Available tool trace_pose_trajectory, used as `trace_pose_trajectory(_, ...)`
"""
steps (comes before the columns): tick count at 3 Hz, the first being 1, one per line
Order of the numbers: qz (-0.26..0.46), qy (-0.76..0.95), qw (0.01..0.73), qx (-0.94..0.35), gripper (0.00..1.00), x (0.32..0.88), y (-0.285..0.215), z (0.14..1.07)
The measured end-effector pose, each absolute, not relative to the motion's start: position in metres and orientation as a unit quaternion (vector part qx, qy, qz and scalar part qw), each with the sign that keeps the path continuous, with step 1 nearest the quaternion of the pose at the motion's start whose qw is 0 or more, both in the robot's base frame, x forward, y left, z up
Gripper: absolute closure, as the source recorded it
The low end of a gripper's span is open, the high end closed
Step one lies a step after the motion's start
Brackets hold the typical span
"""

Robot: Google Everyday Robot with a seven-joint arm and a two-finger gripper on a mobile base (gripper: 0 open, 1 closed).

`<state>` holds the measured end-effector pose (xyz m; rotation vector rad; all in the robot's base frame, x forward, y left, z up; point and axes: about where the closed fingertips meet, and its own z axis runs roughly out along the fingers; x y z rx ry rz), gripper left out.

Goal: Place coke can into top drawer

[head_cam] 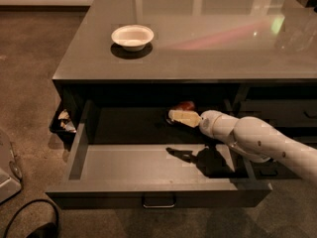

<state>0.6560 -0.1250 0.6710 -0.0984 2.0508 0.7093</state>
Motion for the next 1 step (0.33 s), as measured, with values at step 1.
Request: trace_pose_trajectory(1,0.288,0.835,0.467,-0.039,0.00,0.6564,-0.1255,0.6714)
